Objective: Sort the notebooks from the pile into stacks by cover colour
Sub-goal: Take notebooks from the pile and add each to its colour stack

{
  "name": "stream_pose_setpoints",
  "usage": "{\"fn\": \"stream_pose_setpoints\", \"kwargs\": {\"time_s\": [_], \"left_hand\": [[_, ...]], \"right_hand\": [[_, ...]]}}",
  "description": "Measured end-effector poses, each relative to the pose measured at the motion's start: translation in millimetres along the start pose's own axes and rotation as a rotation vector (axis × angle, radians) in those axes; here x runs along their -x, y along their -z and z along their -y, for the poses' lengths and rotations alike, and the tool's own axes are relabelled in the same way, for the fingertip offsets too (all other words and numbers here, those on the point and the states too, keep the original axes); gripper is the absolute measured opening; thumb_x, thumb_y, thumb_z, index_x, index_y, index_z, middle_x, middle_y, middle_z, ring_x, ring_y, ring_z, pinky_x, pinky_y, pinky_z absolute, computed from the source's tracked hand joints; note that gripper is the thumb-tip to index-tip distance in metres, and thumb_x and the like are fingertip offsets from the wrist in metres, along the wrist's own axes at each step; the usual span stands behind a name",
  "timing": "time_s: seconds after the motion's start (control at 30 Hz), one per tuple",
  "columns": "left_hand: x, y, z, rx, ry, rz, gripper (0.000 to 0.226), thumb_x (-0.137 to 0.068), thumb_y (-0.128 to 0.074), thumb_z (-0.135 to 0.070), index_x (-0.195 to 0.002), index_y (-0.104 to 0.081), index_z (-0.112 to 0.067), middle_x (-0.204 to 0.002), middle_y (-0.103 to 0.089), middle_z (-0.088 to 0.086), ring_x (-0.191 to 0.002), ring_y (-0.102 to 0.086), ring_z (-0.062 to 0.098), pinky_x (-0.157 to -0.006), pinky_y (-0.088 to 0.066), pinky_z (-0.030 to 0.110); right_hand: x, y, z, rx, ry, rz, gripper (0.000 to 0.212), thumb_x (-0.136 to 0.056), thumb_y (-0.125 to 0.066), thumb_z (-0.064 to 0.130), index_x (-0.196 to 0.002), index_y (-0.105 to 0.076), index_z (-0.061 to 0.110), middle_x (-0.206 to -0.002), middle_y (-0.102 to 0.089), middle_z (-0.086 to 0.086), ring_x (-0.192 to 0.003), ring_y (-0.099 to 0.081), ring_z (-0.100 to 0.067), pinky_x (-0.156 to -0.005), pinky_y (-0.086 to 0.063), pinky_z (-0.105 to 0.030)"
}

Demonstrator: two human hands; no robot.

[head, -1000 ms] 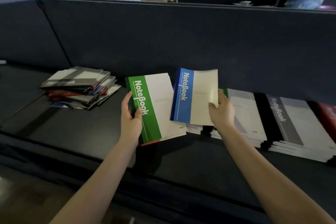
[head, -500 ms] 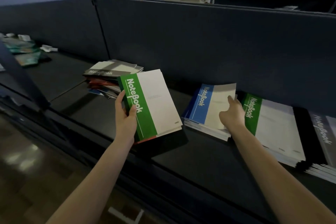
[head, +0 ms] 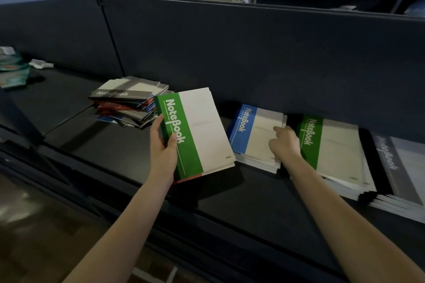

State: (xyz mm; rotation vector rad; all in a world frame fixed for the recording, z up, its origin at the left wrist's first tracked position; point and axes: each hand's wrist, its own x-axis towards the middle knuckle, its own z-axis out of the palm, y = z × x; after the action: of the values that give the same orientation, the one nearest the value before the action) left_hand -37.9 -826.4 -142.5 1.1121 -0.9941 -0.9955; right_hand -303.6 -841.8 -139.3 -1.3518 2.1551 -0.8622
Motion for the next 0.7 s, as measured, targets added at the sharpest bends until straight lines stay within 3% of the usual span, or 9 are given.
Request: {"fn": "stream_pose_setpoints", "kwargs": {"time_s": [0.17, 0.33, 0.47, 0.6, 0.7], "left_hand": [[0.4, -21.4, -4.1, 0.013, -0.012, 0.092, 0.051, -0.098, -0.047, -0.004, -0.134, -0.036, -0.038, -0.133, -0.047, -0.011, -0.114, -0.054, 0.008, -0.092, -0.049, 0.032], [8.6, -45.0, -8.3, -0.007, -0.034, 0.228, 0.051, -0.098, -0.048, -0.005, -0.132, -0.038, -0.041, -0.129, -0.048, -0.016, -0.111, -0.054, 0.001, -0.082, -0.047, 0.022], [15.0, -67.6, -10.5, -0.006, -0.031, 0.350, 0.053, -0.097, -0.049, -0.004, -0.122, -0.040, -0.049, -0.124, -0.050, -0.019, -0.109, -0.057, 0.002, -0.081, -0.050, 0.022], [23.0, -95.6, -10.7, 0.002, -0.051, 0.447, 0.055, -0.096, -0.052, -0.003, -0.121, -0.041, -0.051, -0.132, -0.052, -0.008, -0.113, -0.058, 0.003, -0.084, -0.053, 0.022], [29.3, -117.0, -9.9, 0.020, -0.037, 0.508, 0.058, -0.093, -0.057, -0.006, -0.122, -0.040, -0.054, -0.137, -0.050, -0.004, -0.117, -0.057, 0.010, -0.089, -0.054, 0.030]], "right_hand": [[5.8, 13.1, -3.2, -0.072, 0.059, -0.042, 0.052, -0.089, -0.045, 0.000, -0.140, -0.044, 0.007, -0.148, -0.038, -0.009, -0.129, -0.044, -0.026, -0.085, -0.033, -0.018], [13.6, 28.1, -6.5, -0.121, 0.094, -0.059, 0.049, -0.091, -0.046, 0.004, -0.140, -0.047, 0.011, -0.138, -0.051, -0.011, -0.122, -0.051, -0.024, -0.087, -0.037, -0.020], [23.6, 40.9, -8.3, -0.176, 0.094, -0.088, 0.041, -0.096, -0.045, 0.012, -0.137, -0.050, 0.013, -0.130, -0.058, -0.008, -0.116, -0.054, -0.022, -0.085, -0.038, -0.021], [32.4, 56.2, -13.0, -0.213, 0.111, -0.074, 0.036, -0.099, -0.045, 0.037, -0.125, -0.060, 0.017, -0.106, -0.063, 0.004, -0.101, -0.057, -0.015, -0.081, -0.041, -0.025], [43.2, 65.5, -22.8, -0.260, 0.098, -0.035, 0.053, -0.086, -0.049, 0.062, -0.113, -0.058, 0.017, -0.095, -0.063, 0.005, -0.090, -0.060, -0.017, -0.077, -0.050, -0.032]]}}
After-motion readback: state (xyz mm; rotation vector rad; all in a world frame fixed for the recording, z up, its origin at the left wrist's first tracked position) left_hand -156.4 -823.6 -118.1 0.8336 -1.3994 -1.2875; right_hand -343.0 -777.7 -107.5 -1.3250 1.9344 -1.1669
